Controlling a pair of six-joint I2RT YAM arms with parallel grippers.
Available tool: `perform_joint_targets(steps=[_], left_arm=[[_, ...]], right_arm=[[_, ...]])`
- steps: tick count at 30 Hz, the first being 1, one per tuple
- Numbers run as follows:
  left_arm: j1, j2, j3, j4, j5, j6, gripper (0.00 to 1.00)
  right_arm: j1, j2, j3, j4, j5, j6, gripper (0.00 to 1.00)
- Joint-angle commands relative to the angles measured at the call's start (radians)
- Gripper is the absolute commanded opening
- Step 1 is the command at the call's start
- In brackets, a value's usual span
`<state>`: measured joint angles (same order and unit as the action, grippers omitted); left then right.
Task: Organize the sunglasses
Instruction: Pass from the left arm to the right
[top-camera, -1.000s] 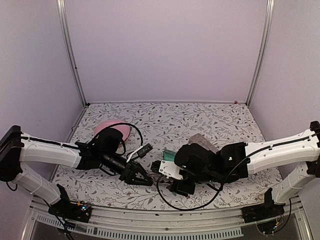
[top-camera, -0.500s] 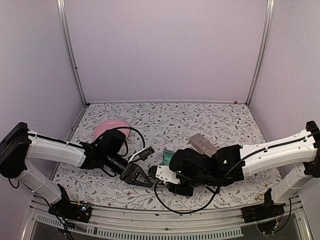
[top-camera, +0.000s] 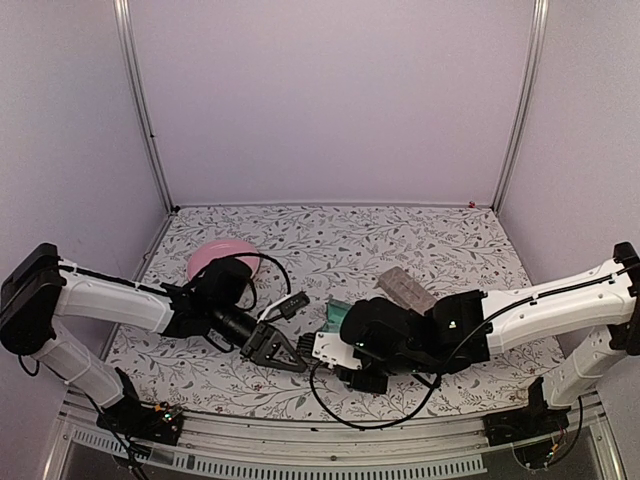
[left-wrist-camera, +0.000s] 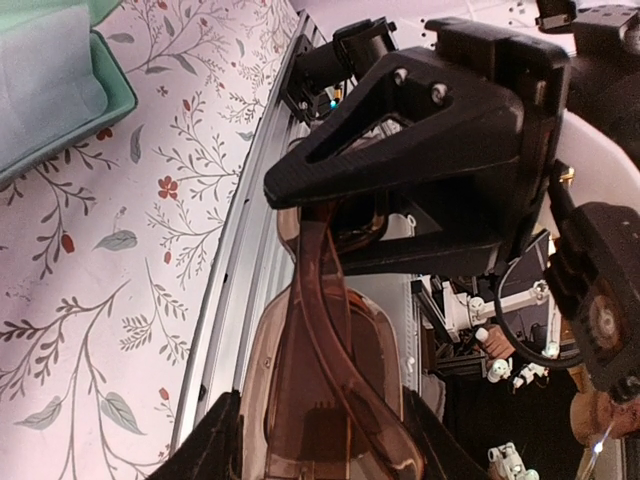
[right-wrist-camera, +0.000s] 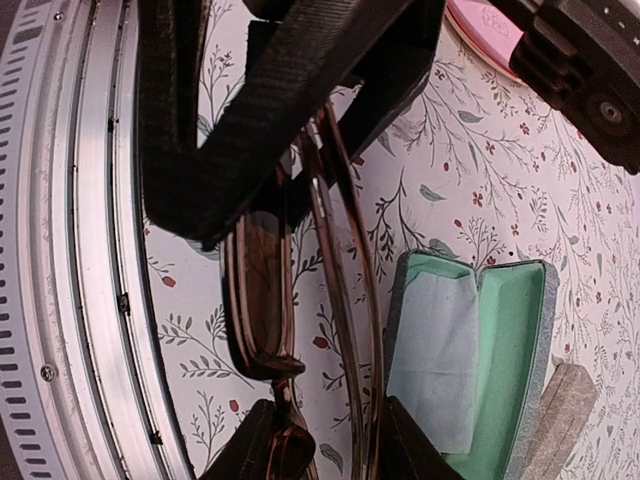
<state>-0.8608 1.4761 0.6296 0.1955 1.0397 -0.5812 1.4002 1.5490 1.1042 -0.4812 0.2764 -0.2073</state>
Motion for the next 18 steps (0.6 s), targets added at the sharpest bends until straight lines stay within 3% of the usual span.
perform_joint_targets(steps=[1, 11, 18], left_arm=[[0.015, -0.002, -0.005, 0.072, 0.017, -0.028, 0.41], [0.040, -0.018, -0.045, 0.156, 0.007, -0.072, 0.76], [0.073, -0.039, -0.069, 0.166, 0.001, -0.074, 0.85]], right_arm=[[0.000, -0.057, -0.031, 0.052, -0.027, 0.017, 0.34], [-0.016, -0.095, -0.096, 0.086, -0.095, 0.066, 0.33], [-0.073, -0.125, -0.159, 0.130, -0.151, 0.094, 0.32]])
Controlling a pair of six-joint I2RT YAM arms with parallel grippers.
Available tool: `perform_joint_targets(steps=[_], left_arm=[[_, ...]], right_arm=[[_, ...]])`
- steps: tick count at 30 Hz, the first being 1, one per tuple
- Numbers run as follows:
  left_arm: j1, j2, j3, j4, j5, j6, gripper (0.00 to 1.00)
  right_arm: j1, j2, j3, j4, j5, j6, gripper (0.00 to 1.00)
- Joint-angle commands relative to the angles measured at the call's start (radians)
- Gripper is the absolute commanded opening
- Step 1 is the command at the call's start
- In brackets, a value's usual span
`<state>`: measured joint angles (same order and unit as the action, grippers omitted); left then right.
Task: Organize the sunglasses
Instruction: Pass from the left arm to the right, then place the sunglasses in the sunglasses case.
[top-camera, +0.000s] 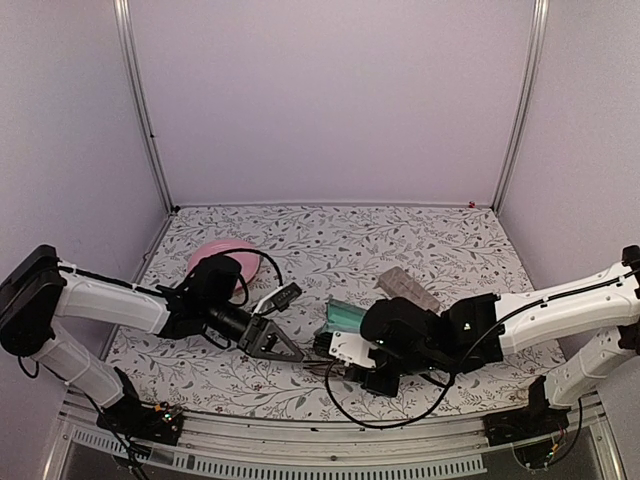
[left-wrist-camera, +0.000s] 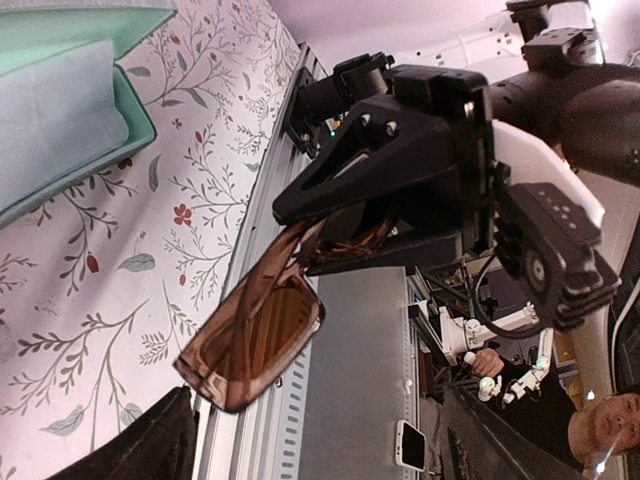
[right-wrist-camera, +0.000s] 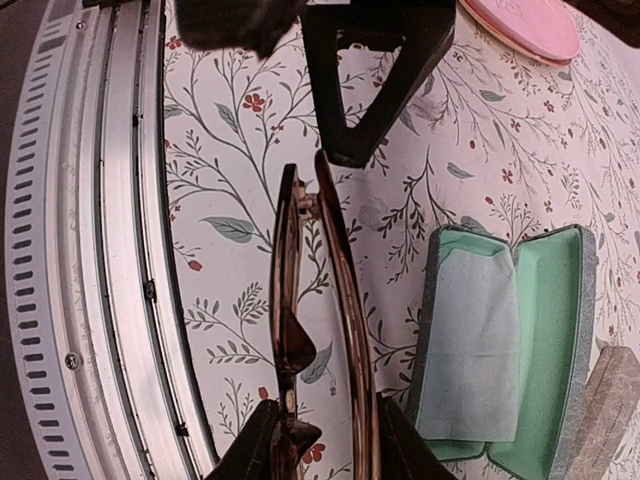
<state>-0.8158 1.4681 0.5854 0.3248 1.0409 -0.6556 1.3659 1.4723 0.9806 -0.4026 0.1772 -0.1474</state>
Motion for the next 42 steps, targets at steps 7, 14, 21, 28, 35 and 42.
perform_joint_targets(steps=[7, 14, 21, 28, 35, 42], left_arm=[[0.071, -0.066, -0.049, 0.017, -0.037, 0.014, 0.85], [0.077, -0.085, -0.056, -0.013, -0.065, 0.037, 0.84], [0.079, -0.085, -0.055, -0.012, -0.072, 0.038, 0.84], [0.078, -0.084, -0.055, -0.013, -0.076, 0.038, 0.83], [0.078, -0.084, -0.055, -0.013, -0.071, 0.042, 0.83], [0.078, -0.088, -0.055, -0.012, -0.071, 0.040, 0.83]], right_arm=[[-0.179, -0.079, -0.115, 0.145, -0.186, 0.087, 0.31], [-0.286, -0.054, -0.142, 0.224, -0.269, 0.183, 0.30], [-0.331, 0.012, -0.139, 0.272, -0.268, 0.314, 0.30], [-0.334, 0.040, -0.166, 0.351, -0.231, 0.424, 0.30], [-0.343, 0.071, -0.196, 0.400, -0.221, 0.482, 0.30], [-0.360, 0.092, -0.205, 0.427, -0.225, 0.513, 0.30]])
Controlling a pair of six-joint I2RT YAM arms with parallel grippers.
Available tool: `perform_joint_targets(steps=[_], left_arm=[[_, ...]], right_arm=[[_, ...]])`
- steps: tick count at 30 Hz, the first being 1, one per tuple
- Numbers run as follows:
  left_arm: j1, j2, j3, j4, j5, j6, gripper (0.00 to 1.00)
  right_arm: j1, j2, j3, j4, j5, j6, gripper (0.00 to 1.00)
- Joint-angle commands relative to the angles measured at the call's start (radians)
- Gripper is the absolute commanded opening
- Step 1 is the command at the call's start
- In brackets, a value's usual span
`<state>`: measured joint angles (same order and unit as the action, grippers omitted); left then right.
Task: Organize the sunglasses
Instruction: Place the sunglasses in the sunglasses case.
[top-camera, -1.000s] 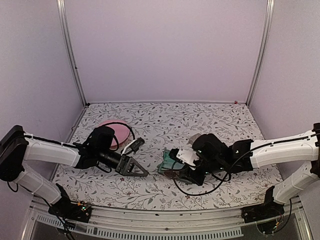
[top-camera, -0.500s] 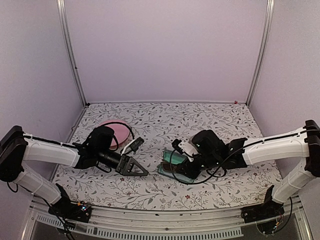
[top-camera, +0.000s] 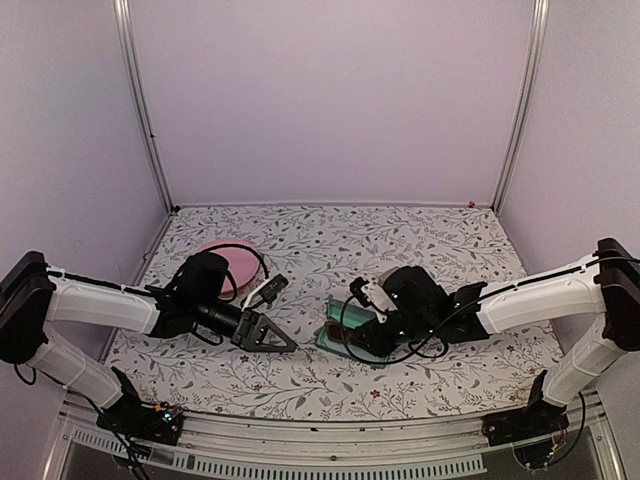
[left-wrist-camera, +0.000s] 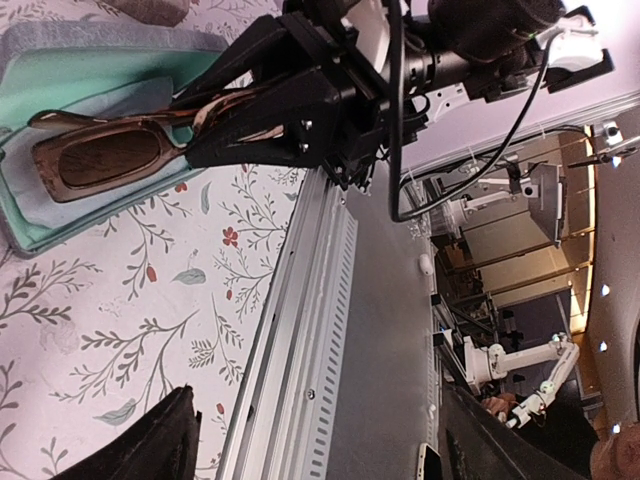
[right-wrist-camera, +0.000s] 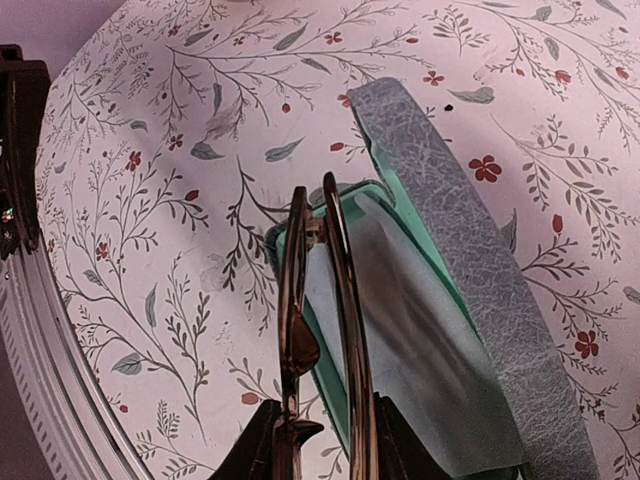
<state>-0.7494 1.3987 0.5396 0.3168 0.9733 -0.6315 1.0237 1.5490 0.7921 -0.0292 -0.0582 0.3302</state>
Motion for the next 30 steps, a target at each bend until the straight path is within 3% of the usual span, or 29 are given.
perform_joint_targets(steps=[1, 30], left_arm=[[0.012, -0.018, -0.009, -0.003, -0.003, 0.016, 0.83], [0.012, -0.009, -0.016, 0.000, -0.002, 0.023, 0.82]], right_arm=[[-0.019, 0.018, -0.018, 0.058, 0.009, 0.040, 0.30], [-0.039, 0.053, -0.085, 0.195, -0.074, 0.098, 0.31]])
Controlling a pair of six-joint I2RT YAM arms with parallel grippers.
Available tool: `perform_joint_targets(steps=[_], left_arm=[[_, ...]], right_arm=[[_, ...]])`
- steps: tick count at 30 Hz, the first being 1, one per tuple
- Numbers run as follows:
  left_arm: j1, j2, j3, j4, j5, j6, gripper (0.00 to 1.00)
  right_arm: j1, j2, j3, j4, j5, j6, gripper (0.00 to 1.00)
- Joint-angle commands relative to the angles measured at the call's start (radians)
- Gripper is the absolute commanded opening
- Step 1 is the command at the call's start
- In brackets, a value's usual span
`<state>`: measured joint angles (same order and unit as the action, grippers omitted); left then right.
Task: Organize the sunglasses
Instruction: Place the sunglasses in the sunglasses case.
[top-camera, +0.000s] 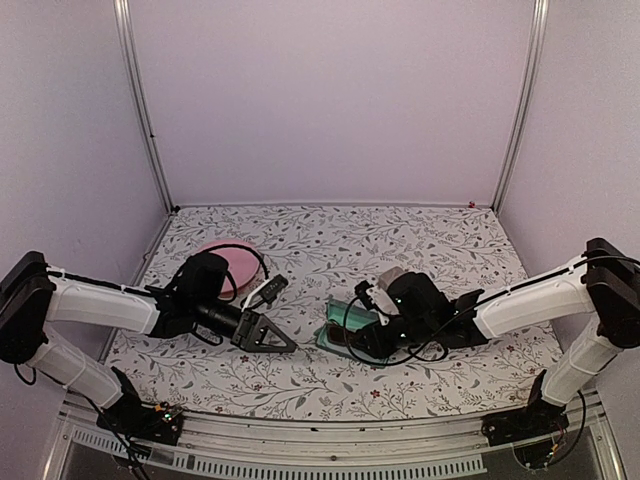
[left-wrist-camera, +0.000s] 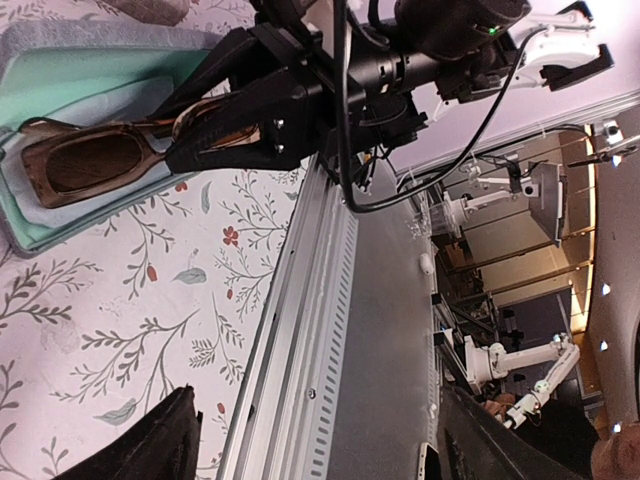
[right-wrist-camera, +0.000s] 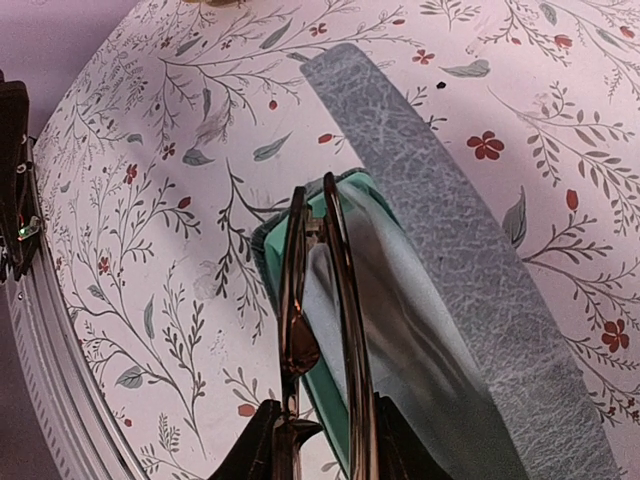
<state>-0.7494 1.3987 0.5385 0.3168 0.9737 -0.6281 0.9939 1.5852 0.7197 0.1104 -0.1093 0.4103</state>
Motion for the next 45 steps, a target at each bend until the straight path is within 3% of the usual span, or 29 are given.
perform_joint_targets(steps=[1, 25, 38, 45], left_arm=[[0.012, -0.008, -0.015, 0.001, -0.003, 0.019, 0.82], [0.012, -0.010, -0.022, 0.014, -0.001, 0.009, 0.82], [0.011, 0.003, -0.028, 0.042, 0.005, -0.004, 0.82], [0.011, 0.001, -0.029, 0.045, 0.006, -0.008, 0.82]], right_arm=[[-0.009, 0.018, -0.015, 0.059, -0.026, 0.018, 0.31], [-0.018, 0.034, -0.003, 0.020, -0.009, 0.012, 0.41], [0.022, -0.034, 0.057, -0.141, 0.062, -0.047, 0.56], [0.109, -0.028, 0.117, -0.291, 0.209, -0.074, 0.61]])
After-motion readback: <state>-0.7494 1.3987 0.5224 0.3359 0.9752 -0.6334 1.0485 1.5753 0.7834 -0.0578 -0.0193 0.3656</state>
